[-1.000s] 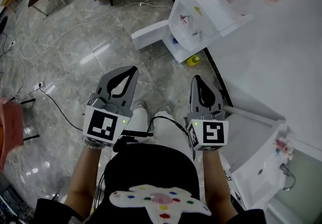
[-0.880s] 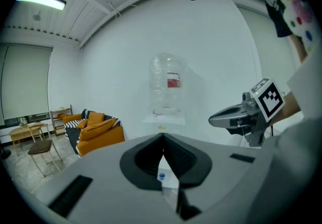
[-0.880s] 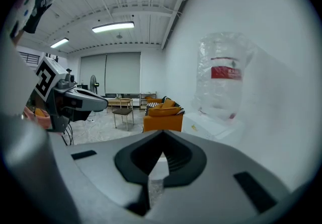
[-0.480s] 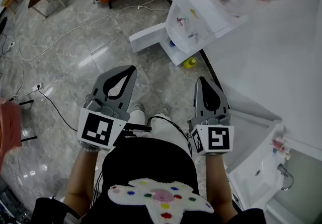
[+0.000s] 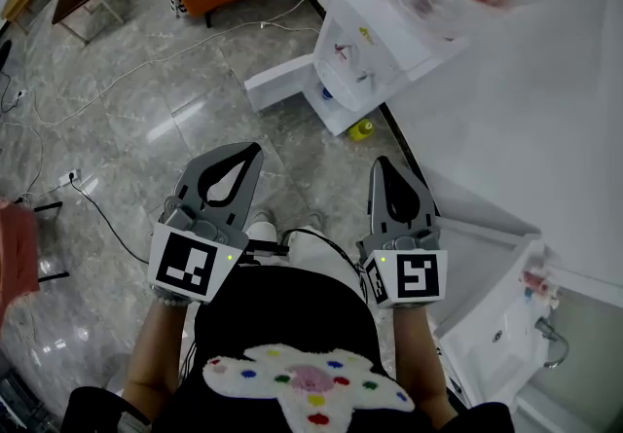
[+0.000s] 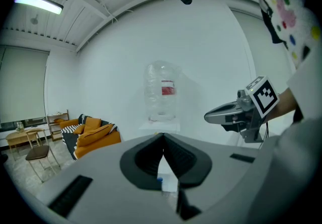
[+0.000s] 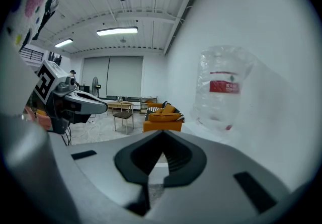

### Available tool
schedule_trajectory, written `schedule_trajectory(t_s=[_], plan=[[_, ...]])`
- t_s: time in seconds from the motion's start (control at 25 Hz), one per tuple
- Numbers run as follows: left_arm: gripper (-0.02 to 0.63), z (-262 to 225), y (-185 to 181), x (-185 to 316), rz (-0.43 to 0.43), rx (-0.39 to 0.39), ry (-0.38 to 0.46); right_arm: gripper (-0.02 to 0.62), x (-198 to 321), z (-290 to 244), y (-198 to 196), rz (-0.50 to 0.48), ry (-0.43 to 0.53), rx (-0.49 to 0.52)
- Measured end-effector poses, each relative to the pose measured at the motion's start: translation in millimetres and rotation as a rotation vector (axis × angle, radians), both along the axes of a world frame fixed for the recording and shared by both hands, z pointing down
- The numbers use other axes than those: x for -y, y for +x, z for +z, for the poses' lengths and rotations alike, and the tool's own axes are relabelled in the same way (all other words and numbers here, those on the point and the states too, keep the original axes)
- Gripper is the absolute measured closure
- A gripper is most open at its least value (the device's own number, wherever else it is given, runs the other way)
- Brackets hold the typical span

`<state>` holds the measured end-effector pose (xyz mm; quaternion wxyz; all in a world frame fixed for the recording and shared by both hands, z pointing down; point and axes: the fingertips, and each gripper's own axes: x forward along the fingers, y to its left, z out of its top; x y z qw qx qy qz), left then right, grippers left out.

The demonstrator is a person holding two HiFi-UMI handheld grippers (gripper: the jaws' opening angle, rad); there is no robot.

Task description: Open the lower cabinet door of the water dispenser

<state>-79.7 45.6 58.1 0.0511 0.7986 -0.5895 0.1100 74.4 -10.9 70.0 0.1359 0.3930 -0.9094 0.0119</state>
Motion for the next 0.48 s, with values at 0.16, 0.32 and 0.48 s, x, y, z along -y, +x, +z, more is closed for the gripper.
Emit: schedule_trajectory(t_s=[0.16,0.32,0.48], plan=[[0.594,-1.2,1.5,2.3,0.012,0.009,0.006,0.591,-0.7,-1.3,-4.6,-0.004,0.003,0.003],[0.594,-2.2,1.4,3.1,0.004,-0.014,0.014,0.591,-2.0,-2.6,-8.0,-0.009,0.011,-0.003],[0.594,-0.3,2.2,3.9,0.007,-0.021,0.012,0.591,-0.5,-1.1,-7.9,-0.002,0.01,-0.008]])
